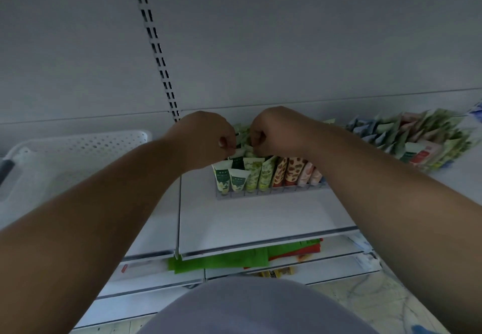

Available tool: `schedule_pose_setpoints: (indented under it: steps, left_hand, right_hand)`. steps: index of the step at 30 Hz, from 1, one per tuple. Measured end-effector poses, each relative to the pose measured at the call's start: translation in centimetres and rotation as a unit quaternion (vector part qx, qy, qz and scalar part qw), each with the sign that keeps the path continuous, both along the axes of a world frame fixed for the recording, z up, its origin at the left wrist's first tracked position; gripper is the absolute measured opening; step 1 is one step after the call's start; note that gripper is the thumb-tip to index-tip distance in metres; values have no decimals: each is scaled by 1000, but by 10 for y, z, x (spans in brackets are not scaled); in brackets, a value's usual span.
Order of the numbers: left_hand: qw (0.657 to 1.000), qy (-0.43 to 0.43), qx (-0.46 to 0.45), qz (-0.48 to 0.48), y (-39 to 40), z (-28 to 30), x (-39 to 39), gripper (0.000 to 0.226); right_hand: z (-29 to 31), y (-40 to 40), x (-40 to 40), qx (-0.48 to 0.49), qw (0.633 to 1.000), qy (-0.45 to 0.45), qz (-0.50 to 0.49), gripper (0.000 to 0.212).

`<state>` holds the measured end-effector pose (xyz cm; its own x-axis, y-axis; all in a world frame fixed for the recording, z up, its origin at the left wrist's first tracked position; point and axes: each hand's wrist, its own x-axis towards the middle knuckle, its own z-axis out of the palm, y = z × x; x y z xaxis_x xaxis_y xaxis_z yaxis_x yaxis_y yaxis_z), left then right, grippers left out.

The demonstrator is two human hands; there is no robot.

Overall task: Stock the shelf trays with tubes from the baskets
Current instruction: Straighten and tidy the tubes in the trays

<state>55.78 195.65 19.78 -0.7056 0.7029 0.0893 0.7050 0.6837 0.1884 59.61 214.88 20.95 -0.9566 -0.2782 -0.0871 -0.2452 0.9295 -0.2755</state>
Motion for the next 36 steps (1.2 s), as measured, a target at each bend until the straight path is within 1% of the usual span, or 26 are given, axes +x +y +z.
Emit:
schedule_pose_setpoints:
  steps: [9, 13, 19, 22, 24, 26, 29, 33, 36]
  left_hand:
    - [1000, 16, -9, 7, 0, -3, -1, 13]
    - [1000, 3, -4, 2, 3, -3, -1, 13]
    - [1000, 7, 4, 7, 2, -4, 0, 11]
    - [1000, 8, 23, 2, 4, -3, 1, 11]
    - [999, 16, 40, 0, 6, -1, 1, 12]
    - [999, 23, 44, -6, 10, 3, 1, 15]
    - [999, 23, 26, -19, 22, 9, 2, 16]
    - [999, 13, -41, -31, 37, 8, 0, 21]
    - [996, 15, -77, -35, 40, 5, -2, 21]
  right_hand:
    - [7, 4, -1, 17, 998, -19, 50, 6]
    - [7, -4, -4, 26, 997, -3, 66, 6]
    - [1, 7, -4, 20, 999, 9, 47, 7]
    - [1, 11, -2, -11, 999, 21, 42, 12]
    - [4, 19, 0, -32, 998, 43, 34, 13]
    - [7, 30, 1, -36, 998, 41, 29, 13]
    - [9, 39, 3, -29, 999, 10, 32, 17]
    - [6, 33, 1, -6, 999, 25, 44, 14]
    - [4, 31, 0, -3, 998, 17, 58, 16]
